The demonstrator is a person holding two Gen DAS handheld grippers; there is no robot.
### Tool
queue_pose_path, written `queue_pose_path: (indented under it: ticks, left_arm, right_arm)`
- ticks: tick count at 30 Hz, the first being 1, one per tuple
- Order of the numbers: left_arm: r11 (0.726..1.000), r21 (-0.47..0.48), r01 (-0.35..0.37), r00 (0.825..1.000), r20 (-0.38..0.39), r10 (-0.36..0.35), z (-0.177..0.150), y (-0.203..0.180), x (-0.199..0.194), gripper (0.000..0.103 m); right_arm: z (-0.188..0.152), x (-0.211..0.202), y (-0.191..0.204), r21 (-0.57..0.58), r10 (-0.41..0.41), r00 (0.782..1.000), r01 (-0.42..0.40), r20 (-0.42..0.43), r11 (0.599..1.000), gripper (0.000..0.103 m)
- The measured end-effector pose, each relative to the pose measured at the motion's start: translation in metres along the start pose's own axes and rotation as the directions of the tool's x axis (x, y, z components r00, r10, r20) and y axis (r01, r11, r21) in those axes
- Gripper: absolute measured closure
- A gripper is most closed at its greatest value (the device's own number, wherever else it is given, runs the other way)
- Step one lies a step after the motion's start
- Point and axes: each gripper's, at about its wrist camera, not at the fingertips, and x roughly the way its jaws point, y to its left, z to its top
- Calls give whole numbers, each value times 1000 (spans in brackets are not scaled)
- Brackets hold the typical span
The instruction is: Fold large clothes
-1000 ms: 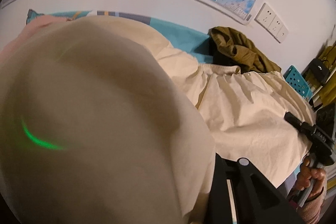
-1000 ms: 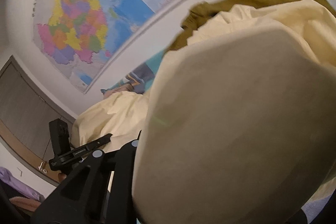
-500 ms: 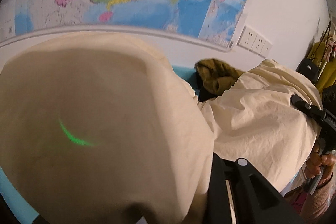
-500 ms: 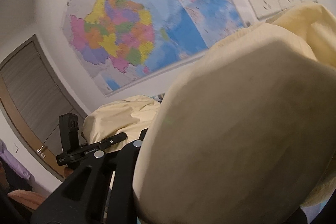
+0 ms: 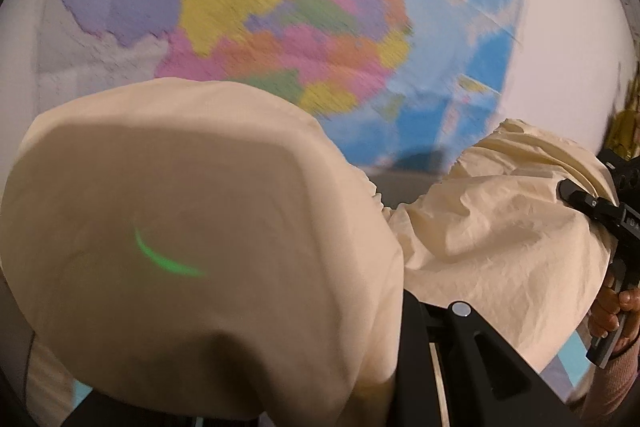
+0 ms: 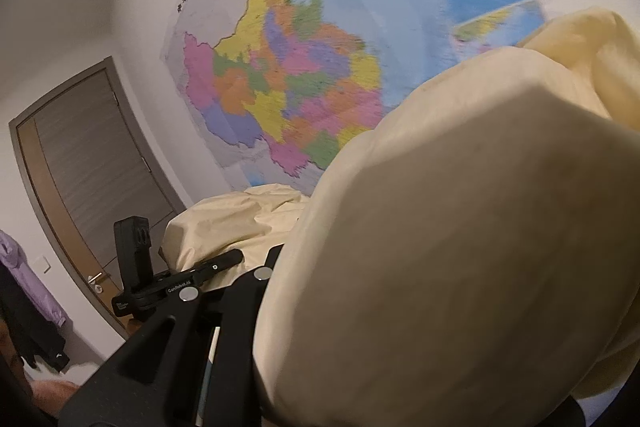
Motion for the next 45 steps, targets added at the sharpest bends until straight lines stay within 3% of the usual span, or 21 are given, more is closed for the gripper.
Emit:
queue_pose_path:
  ticks: [7, 15, 45]
  left_arm:
    - [992, -32, -124, 992, 12, 125, 22, 49, -2, 86]
    - [979, -75, -192, 981, 19, 194, 29, 86, -8, 86]
    - [950, -91, -298, 953, 22, 301, 36, 129, -18, 86]
  right_arm:
    - [15, 66, 14, -7, 71, 996, -71, -46, 997, 86]
    - [14, 112, 26, -7, 121, 988, -122, -95, 992, 86]
    - [-4, 165, 37, 16, 173, 969, -173, -175, 985, 86]
